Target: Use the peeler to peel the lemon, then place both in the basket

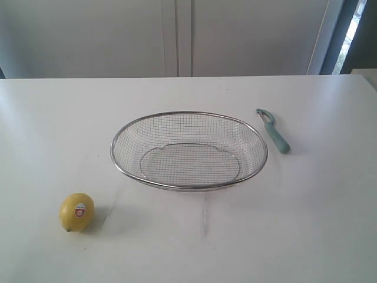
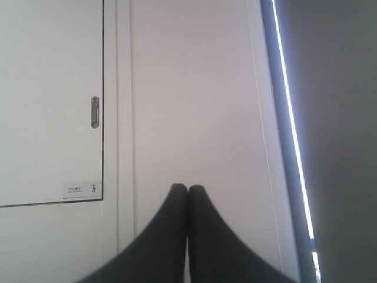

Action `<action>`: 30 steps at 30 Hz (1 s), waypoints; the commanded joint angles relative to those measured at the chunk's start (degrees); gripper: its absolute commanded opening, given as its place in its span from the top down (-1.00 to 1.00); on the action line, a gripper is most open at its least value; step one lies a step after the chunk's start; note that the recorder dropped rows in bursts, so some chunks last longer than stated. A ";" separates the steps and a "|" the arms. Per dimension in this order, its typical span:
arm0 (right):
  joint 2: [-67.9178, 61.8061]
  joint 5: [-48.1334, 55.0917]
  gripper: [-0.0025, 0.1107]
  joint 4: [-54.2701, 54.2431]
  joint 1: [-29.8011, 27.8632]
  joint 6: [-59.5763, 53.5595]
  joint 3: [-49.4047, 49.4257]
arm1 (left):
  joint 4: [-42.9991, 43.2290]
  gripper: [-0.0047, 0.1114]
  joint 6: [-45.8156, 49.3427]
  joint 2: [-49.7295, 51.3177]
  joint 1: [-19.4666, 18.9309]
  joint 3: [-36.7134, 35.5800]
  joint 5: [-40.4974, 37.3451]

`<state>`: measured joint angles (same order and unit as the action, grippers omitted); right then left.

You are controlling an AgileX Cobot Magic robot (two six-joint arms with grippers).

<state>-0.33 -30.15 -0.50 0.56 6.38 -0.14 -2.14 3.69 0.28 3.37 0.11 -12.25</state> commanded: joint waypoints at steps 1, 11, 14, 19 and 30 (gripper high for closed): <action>0.33 0.05 0.96 0.15 0.10 0.52 0.14 | -0.34 0.92 -0.21 -0.28 0.42 -0.11 0.17; 0.33 -1.60 0.96 0.03 0.10 -0.13 0.14 | -0.34 0.92 -0.21 -0.28 0.42 -0.11 0.17; 0.33 -1.74 0.96 -3.06 0.10 -2.05 0.14 | -0.34 0.92 -0.21 -0.28 0.42 -0.11 0.17; 0.33 -5.43 0.96 -16.15 0.10 -15.29 -0.75 | -0.34 0.92 -0.21 -0.28 0.42 -0.11 0.17; -19.33 -12.93 0.96 -18.21 0.10 -23.25 -14.51 | -0.34 0.92 -0.21 -0.28 0.42 -0.11 0.17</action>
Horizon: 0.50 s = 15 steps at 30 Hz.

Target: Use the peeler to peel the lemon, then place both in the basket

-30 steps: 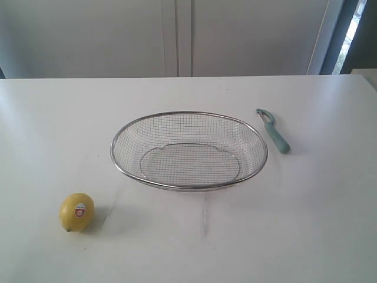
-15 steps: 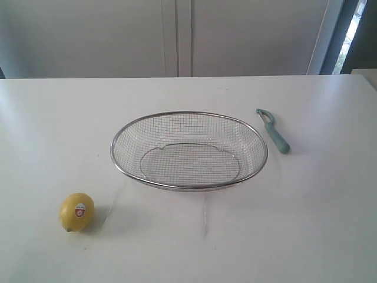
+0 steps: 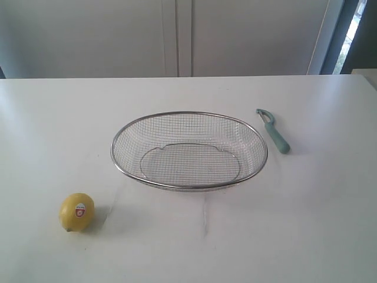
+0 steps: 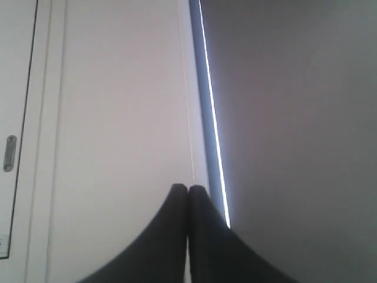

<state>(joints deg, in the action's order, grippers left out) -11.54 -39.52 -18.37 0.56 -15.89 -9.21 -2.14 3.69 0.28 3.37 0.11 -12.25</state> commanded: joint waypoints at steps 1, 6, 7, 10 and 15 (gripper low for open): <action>-10.77 -4.10 0.96 -0.22 0.10 -0.99 -7.04 | -0.34 0.92 -0.21 -0.28 0.42 -0.11 0.17; -23.18 -5.82 0.96 -0.47 0.10 -0.99 -13.17 | -0.34 0.92 -0.21 -0.28 0.42 -0.11 0.17; -25.78 -5.82 0.96 -0.58 0.10 -0.99 -13.99 | -0.34 0.92 -0.21 -0.28 0.42 -0.11 0.17; -36.96 -4.86 0.96 -0.73 0.10 -0.99 -16.60 | -0.34 0.92 -0.21 -0.28 0.42 -0.11 0.17; -51.41 3.85 0.96 -2.64 0.10 1.85 -19.95 | -0.34 0.92 -0.21 -0.28 0.42 -0.11 0.17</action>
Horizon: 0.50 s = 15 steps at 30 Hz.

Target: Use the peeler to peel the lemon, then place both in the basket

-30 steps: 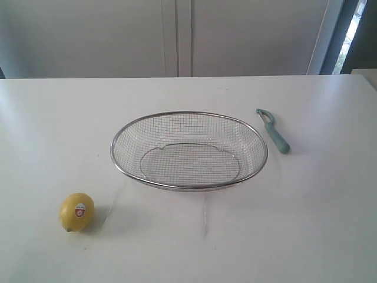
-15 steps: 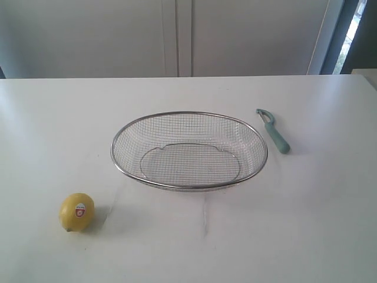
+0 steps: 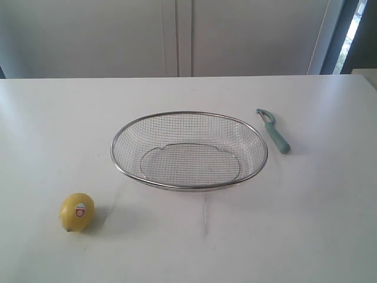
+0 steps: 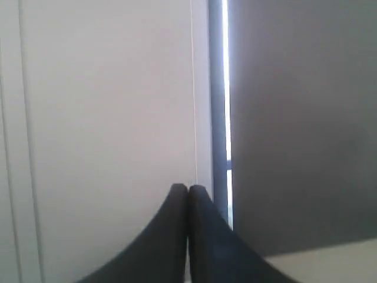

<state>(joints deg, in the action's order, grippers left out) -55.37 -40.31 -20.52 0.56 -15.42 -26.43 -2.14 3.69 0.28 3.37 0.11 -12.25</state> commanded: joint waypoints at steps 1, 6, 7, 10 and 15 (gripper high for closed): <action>-10.64 9.23 0.96 -0.50 0.10 1.13 -4.98 | -0.34 0.92 -0.21 -0.28 0.42 -0.11 0.17; -26.78 45.10 0.96 1.07 0.10 -2.48 -25.22 | -0.34 0.92 -0.21 -0.28 0.42 -0.11 0.17; -29.89 52.58 0.96 1.21 0.10 -2.60 -29.80 | -0.34 0.92 -0.21 -0.28 0.42 -0.11 0.17; -37.22 68.65 0.96 3.44 0.10 -2.60 -40.23 | -0.34 0.92 -0.21 -0.28 0.42 -0.11 0.17; -45.29 81.06 0.96 7.72 0.10 -2.38 -50.82 | -0.34 0.92 -0.21 -0.28 0.42 -0.11 0.17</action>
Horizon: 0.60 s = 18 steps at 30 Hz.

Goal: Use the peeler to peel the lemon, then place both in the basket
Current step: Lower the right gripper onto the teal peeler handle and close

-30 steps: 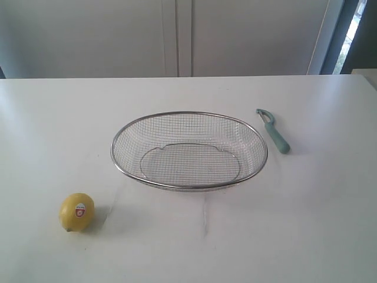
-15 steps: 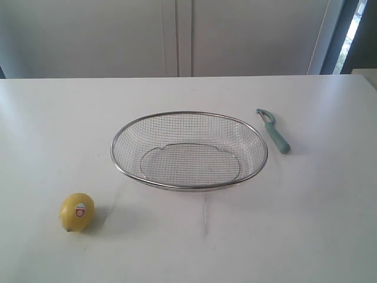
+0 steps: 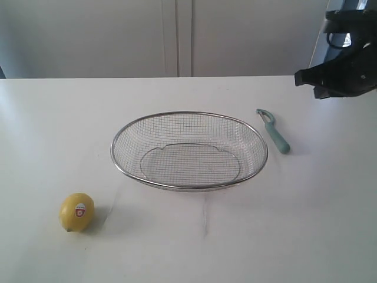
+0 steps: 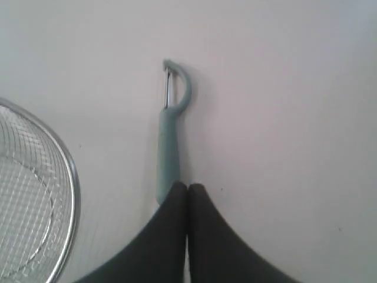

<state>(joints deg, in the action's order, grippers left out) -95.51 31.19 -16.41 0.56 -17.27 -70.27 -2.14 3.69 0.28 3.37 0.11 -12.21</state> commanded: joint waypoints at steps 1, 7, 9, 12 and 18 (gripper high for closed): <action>-6.49 10.97 0.96 4.04 0.10 -0.54 -8.87 | -0.34 0.92 -0.21 -0.28 0.42 -0.11 0.14; -12.58 13.43 0.96 6.67 0.76 -0.54 -15.63 | -0.34 0.92 -0.21 -0.28 0.42 -0.11 0.14; -14.37 12.59 0.96 6.17 1.28 -0.64 -16.24 | -0.34 0.92 -0.21 -0.28 0.42 -0.11 0.14; -16.81 10.66 0.96 5.58 2.50 -0.74 -16.34 | -0.34 0.92 -0.21 -0.28 0.42 -0.11 0.14; -21.04 8.86 0.96 5.69 4.74 -3.65 -16.34 | -0.34 0.92 -0.21 -0.28 0.42 -0.11 0.14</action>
<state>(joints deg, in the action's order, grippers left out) -115.54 41.23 -10.57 4.40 -18.64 -86.21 -2.14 3.69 0.28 3.37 0.11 -12.21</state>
